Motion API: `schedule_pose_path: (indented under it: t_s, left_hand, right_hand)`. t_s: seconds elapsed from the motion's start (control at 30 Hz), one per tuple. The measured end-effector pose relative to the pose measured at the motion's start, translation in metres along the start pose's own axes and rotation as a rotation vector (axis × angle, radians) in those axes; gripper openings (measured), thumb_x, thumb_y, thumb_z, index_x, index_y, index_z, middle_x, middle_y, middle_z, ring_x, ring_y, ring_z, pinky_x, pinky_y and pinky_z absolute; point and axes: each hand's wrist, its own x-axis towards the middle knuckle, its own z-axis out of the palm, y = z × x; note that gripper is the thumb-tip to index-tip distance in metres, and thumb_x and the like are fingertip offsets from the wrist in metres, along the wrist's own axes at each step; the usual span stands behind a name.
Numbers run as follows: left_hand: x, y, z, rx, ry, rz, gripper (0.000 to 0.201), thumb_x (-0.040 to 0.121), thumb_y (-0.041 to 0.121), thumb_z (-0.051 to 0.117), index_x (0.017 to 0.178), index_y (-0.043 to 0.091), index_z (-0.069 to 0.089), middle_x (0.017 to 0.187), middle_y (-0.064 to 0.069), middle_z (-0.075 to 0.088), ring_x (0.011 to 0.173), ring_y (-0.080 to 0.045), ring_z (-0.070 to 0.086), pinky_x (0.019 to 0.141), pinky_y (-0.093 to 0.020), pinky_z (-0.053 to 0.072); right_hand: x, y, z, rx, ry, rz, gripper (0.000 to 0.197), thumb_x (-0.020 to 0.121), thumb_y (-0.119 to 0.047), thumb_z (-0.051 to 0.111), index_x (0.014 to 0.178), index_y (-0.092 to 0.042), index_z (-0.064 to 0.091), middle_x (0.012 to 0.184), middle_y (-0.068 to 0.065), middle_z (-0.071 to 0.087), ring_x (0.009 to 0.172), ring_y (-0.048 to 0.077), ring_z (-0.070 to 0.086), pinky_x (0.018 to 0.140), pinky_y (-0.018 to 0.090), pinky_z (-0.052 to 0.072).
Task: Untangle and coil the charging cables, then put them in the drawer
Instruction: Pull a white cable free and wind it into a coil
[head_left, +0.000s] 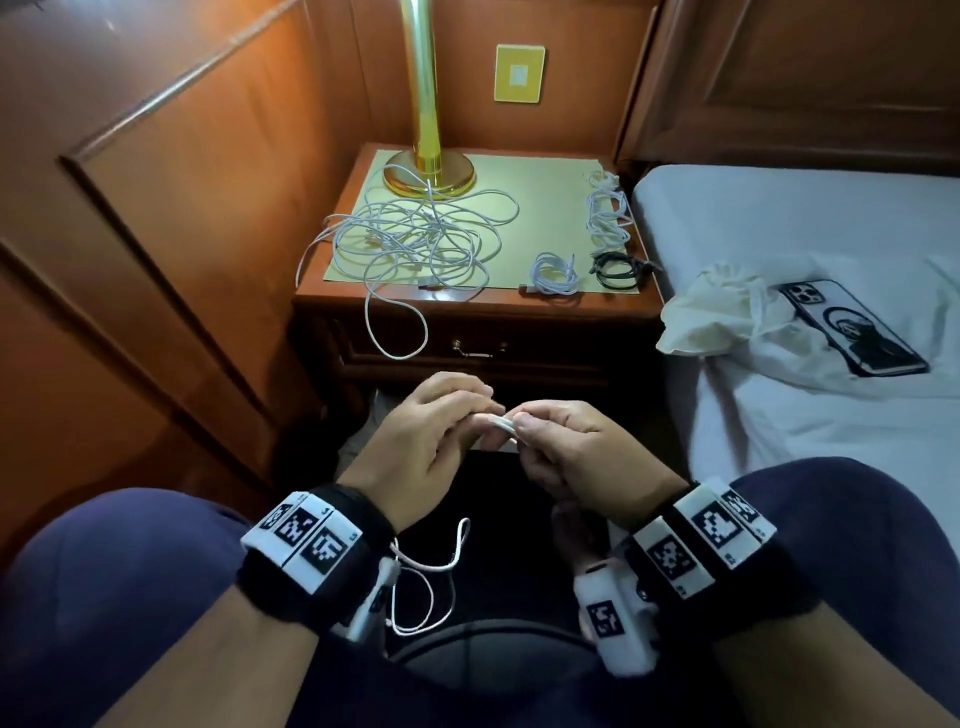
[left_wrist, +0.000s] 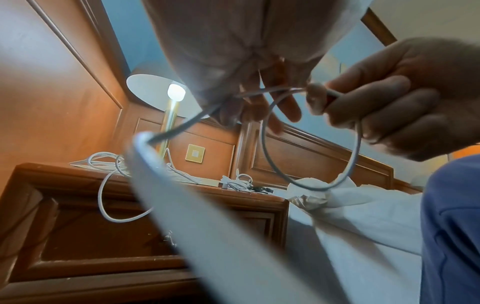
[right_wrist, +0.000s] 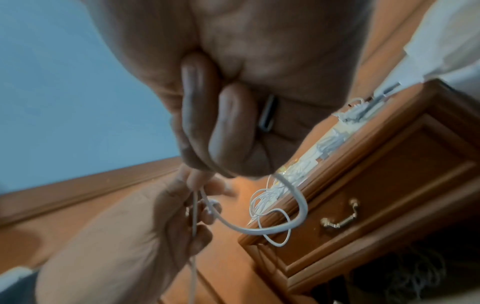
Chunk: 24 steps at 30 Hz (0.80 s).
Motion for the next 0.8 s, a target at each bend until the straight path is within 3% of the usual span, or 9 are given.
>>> schedule_pose_path:
  t_s: [0.1,0.2,0.3,0.4,0.5,0.6,0.67,0.73,0.8]
  left_hand:
    - [0.0,0.0,-0.001,0.014,-0.02,-0.094,0.027,0.104,0.026,0.047,0.09,0.013,0.065,0.077,0.006,0.062,0.072,-0.01,0.058,0.069,-0.022,0.046]
    - [0.0,-0.001,0.0,-0.042,0.032,-0.234,0.026,0.104,0.024,0.051,0.081,0.015,0.061,0.064,0.002,0.056,0.062,-0.014,0.054,0.061,-0.02,0.042]
    - [0.0,-0.002,0.001,-0.079,0.075,-0.326,0.027,0.103,0.022,0.054,0.077,0.017,0.061,0.064,0.006,0.057,0.062,-0.008,0.054,0.062,-0.021,0.043]
    - [-0.001,0.001,0.0,-0.161,0.081,-0.379,0.029,0.103,0.025,0.053,0.076,0.018,0.063,0.057,0.01,0.053,0.054,-0.005,0.049,0.056,-0.022,0.04]
    - [-0.002,0.006,-0.001,-0.213,0.099,-0.386,0.03,0.103,0.027,0.052,0.077,0.018,0.064,0.05,0.01,0.049,0.048,-0.004,0.045,0.051,-0.021,0.038]
    - [-0.002,0.009,-0.002,-0.27,0.094,-0.392,0.03,0.104,0.027,0.05,0.081,0.015,0.065,0.049,0.008,0.048,0.049,-0.01,0.05,0.054,-0.042,0.053]
    - [-0.003,0.011,-0.002,-0.312,0.063,-0.406,0.029,0.104,0.027,0.05,0.083,0.015,0.065,0.048,0.007,0.046,0.049,-0.014,0.049,0.055,-0.053,0.055]
    - [-0.003,0.013,0.0,-0.364,0.048,-0.41,0.029,0.105,0.027,0.049,0.084,0.014,0.065,0.048,0.006,0.046,0.048,-0.015,0.049,0.054,-0.049,0.055]
    - [-0.002,0.013,0.001,-0.408,0.056,-0.407,0.029,0.105,0.024,0.048,0.086,0.012,0.065,0.048,0.004,0.046,0.047,-0.015,0.049,0.054,-0.037,0.051]
  right_hand:
    - [0.002,-0.004,0.001,0.244,0.039,0.066,0.04,0.091,0.003,0.029,0.107,0.006,0.065,0.058,0.006,0.045,0.04,0.013,0.03,0.042,0.022,0.022]
    - [0.0,-0.006,0.003,0.473,-0.02,0.06,0.051,0.079,0.014,0.031,0.119,0.005,0.061,0.08,0.019,0.061,0.056,0.019,0.057,0.051,0.029,0.046]
    - [-0.003,-0.003,0.004,0.54,-0.106,0.031,0.048,0.093,0.02,0.035,0.133,-0.001,0.053,0.109,0.024,0.069,0.093,0.032,0.073,0.08,0.034,0.06]
    - [-0.007,-0.003,0.002,0.412,-0.125,-0.001,0.041,0.098,0.012,0.045,0.134,-0.006,0.055,0.12,0.02,0.07,0.108,0.037,0.07,0.087,0.038,0.06]
    - [-0.01,-0.006,0.004,0.155,-0.05,0.021,0.028,0.1,0.0,0.053,0.122,-0.013,0.064,0.107,0.009,0.076,0.096,0.032,0.074,0.069,0.03,0.062]
    - [-0.008,-0.006,0.006,-0.056,0.097,0.027,0.012,0.096,-0.006,0.059,0.103,-0.012,0.068,0.092,0.004,0.078,0.075,0.026,0.076,0.055,0.027,0.055]
    - [-0.006,-0.003,0.005,-0.159,0.214,-0.018,0.009,0.09,-0.004,0.061,0.092,-0.008,0.068,0.082,0.004,0.078,0.06,0.025,0.073,0.053,0.028,0.053]
    - [-0.004,0.0,0.004,-0.242,0.302,-0.069,0.006,0.087,-0.006,0.065,0.084,-0.011,0.069,0.077,0.003,0.077,0.053,0.024,0.07,0.053,0.029,0.053]
    - [-0.001,0.003,0.001,-0.318,0.367,-0.113,0.006,0.085,-0.013,0.07,0.08,-0.017,0.07,0.074,-0.001,0.075,0.051,0.019,0.069,0.053,0.027,0.052]
